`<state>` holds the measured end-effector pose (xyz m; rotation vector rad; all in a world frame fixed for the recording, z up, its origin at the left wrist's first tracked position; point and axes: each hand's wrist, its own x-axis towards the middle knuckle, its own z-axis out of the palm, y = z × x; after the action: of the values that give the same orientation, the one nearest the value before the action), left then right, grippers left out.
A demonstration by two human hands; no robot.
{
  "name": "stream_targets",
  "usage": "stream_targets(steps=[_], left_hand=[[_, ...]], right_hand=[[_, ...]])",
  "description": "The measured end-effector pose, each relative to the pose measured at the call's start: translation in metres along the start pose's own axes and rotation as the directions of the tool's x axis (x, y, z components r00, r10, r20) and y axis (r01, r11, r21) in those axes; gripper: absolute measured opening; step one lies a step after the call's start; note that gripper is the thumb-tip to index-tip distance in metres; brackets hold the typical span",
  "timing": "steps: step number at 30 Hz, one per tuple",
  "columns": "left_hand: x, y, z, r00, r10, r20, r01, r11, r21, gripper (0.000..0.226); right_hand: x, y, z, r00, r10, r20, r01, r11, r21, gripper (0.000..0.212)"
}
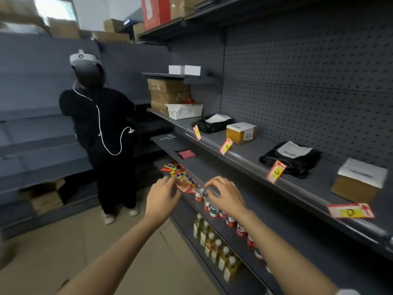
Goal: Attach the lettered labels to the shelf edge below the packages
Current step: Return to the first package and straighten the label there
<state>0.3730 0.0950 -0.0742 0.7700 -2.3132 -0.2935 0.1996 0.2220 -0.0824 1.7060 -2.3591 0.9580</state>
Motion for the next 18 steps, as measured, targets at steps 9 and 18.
stream_targets(steps=[9, 18], left_hand=[[0.106, -0.087, 0.035, 0.998, -0.053, 0.014, 0.054, 0.998, -0.035, 0.011], [0.270, -0.132, 0.121, 1.000, -0.013, 0.023, 0.015, 0.997, -0.079, 0.012]], right_hand=[[0.141, 0.020, 0.054, 0.999, 0.034, 0.011, -0.035, 0.999, 0.030, 0.014], [0.320, 0.094, 0.079, 0.995, 0.034, -0.089, -0.038, 0.998, -0.044, 0.021]])
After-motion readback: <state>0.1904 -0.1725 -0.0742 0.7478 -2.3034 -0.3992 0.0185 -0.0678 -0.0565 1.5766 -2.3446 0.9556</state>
